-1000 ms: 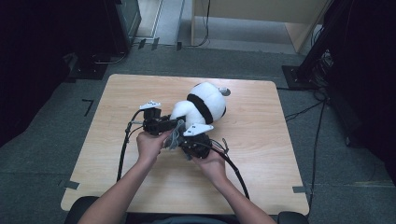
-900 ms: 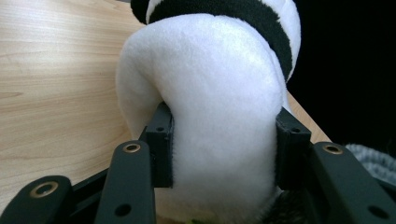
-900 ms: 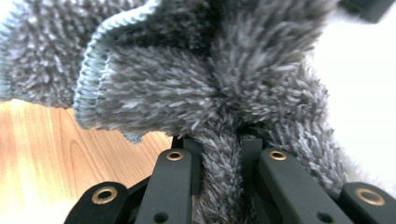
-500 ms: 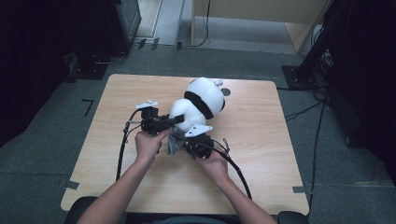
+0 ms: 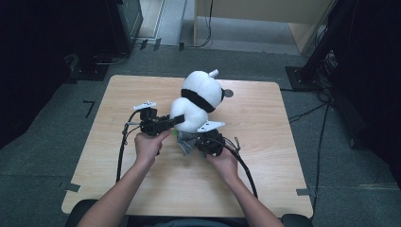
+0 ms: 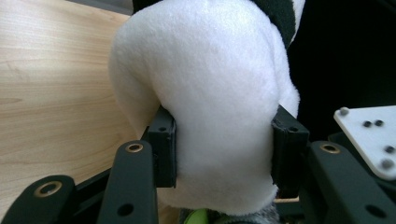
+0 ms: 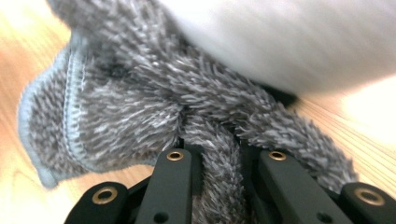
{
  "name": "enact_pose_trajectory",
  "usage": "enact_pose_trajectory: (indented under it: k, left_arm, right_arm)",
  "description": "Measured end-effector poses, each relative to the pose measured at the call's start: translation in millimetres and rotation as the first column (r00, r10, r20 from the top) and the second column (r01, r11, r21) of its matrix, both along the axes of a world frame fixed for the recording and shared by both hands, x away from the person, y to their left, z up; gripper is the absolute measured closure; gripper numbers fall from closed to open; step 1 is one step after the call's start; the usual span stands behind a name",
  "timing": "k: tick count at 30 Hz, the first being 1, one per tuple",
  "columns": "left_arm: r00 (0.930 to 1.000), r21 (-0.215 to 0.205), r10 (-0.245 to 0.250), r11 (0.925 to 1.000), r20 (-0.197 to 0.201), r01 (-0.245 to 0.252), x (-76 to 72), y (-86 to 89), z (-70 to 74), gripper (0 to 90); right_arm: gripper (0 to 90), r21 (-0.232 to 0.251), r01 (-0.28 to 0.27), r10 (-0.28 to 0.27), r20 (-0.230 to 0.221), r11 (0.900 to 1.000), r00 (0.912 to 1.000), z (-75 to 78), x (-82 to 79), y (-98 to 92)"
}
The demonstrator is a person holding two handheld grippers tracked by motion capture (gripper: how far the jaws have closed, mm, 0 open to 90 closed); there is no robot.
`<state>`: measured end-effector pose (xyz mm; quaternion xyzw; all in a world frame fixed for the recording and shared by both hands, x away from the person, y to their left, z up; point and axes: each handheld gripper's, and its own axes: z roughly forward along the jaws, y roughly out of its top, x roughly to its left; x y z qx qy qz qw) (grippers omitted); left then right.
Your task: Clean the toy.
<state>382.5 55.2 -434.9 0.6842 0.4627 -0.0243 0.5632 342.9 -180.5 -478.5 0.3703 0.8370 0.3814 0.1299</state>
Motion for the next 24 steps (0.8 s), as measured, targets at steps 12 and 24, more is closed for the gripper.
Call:
enact_pose_trajectory:
  k: [12, 24]
  left_arm:
    - [0.9997, -0.014, 0.011, 0.9998, 0.02, -0.01, 2.6, 16.6, 6.7, 56.2]
    - [0.9982, 0.022, 0.045, 0.9987, 0.039, -0.046, 9.2, 30.0, 6.9, 56.7]
  right_arm:
    - [80.7, 0.009, 0.136, -0.135, -0.015, 0.991, 0.9907, 12.1, 9.6, -39.7]
    - [80.4, 0.096, 0.224, -0.222, -0.027, 0.97, 0.9747, 33.1, 14.5, -80.9]
